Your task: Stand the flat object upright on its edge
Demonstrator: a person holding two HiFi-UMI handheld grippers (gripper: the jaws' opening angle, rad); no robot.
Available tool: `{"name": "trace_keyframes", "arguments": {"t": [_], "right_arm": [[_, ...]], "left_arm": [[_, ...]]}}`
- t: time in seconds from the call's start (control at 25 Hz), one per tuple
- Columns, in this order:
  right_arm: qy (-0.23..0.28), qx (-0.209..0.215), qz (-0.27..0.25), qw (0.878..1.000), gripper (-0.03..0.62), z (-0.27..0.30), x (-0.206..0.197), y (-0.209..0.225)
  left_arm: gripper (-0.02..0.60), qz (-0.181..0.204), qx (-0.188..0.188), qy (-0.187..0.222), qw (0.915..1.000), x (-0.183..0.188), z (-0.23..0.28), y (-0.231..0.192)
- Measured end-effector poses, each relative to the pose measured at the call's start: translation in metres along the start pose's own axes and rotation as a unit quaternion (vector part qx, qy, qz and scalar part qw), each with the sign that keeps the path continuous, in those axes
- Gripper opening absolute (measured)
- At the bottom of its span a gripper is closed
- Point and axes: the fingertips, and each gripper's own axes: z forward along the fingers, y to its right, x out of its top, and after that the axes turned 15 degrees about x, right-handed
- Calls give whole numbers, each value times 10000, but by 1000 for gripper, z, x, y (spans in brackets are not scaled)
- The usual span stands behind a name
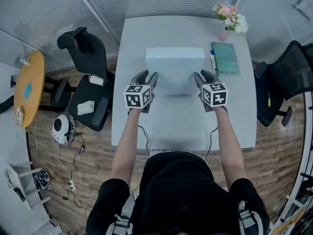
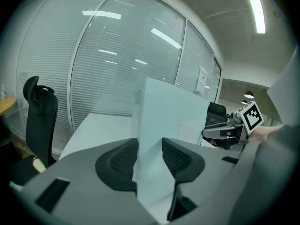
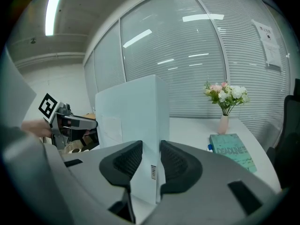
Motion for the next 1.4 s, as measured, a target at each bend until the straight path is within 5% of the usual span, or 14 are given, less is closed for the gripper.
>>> {"name": "trace_keyframes", "arguments": {"t": [1.4], "right_arm": [[-118,177,216,9995,146,-24,-28,-17]], "left_arm": [[173,154,69,-67,9998,-30,-27,15]]}}
